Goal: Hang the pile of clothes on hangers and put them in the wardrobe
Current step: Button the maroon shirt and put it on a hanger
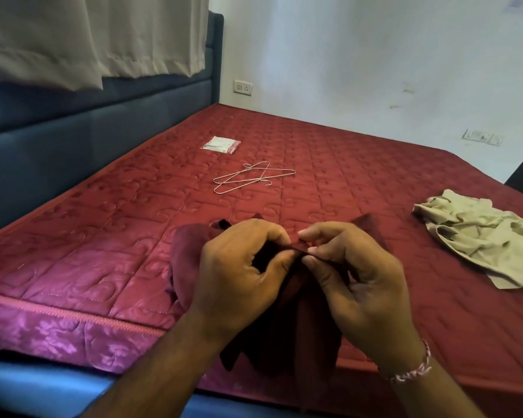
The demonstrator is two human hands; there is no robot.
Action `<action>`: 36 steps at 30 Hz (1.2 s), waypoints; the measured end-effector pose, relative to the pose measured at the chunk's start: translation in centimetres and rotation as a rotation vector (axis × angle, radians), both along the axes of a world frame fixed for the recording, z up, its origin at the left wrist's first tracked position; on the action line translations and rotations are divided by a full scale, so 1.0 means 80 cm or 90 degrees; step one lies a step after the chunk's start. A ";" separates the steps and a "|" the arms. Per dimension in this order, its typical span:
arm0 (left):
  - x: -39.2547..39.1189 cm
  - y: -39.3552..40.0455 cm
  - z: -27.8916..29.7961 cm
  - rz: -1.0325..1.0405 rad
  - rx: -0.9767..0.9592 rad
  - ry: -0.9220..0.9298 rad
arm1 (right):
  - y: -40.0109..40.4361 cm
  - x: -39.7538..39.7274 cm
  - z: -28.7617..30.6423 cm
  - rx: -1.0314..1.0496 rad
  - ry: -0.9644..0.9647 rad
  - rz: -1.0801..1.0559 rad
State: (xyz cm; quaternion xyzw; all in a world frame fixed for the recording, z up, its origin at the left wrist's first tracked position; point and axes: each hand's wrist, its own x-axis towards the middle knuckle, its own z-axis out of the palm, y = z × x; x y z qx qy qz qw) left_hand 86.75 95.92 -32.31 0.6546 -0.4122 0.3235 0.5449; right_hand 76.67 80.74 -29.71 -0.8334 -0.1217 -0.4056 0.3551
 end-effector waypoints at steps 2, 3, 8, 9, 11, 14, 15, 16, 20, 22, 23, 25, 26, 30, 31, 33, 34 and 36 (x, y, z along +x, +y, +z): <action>0.003 0.001 -0.009 0.029 0.010 -0.018 | -0.002 -0.002 -0.012 0.057 0.045 0.010; 0.005 0.002 -0.013 0.038 0.023 -0.043 | -0.003 -0.003 -0.018 0.080 0.079 0.005; 0.021 0.025 -0.020 -0.182 0.222 0.040 | -0.017 -0.003 -0.050 0.176 0.228 0.045; 0.029 0.031 -0.016 -0.264 0.280 0.145 | -0.025 0.003 -0.057 0.199 0.258 0.051; 0.052 0.028 -0.017 -0.274 0.297 0.244 | -0.043 0.024 -0.071 0.271 0.300 0.003; 0.121 -0.010 -0.043 -0.069 0.318 0.164 | -0.076 0.076 -0.093 0.130 0.233 -0.232; 0.149 -0.025 -0.055 -0.017 0.415 0.134 | -0.084 0.096 -0.094 0.056 0.187 -0.278; 0.174 -0.040 -0.070 0.025 0.543 0.135 | -0.092 0.115 -0.095 -0.012 0.176 -0.295; 0.213 -0.063 -0.142 0.083 0.715 0.218 | -0.133 0.168 -0.123 -0.236 0.575 -0.327; 0.205 -0.055 -0.159 0.062 0.610 0.207 | -0.137 0.158 -0.152 -0.294 0.699 -0.332; 0.199 -0.050 -0.164 0.041 0.556 0.212 | -0.135 0.145 -0.166 -0.288 0.679 -0.352; 0.195 -0.044 -0.162 0.030 0.480 0.230 | -0.129 0.123 -0.175 -0.235 0.577 -0.400; 0.194 -0.044 -0.153 0.058 0.462 0.244 | -0.128 0.118 -0.173 -0.196 0.536 -0.416; 0.172 -0.047 -0.089 0.279 0.457 0.262 | -0.130 0.123 -0.118 0.145 0.529 -0.472; 0.169 -0.048 -0.064 0.279 0.412 0.315 | -0.137 0.127 -0.095 0.238 0.534 -0.506; 0.169 -0.051 0.002 0.217 0.254 0.478 | -0.155 0.135 -0.035 0.311 0.598 -0.542; 0.170 -0.054 0.031 0.166 0.167 0.552 | -0.161 0.137 -0.006 0.284 0.647 -0.545; 0.176 -0.065 0.097 0.053 -0.006 0.713 | -0.163 0.150 0.050 0.176 0.652 -0.489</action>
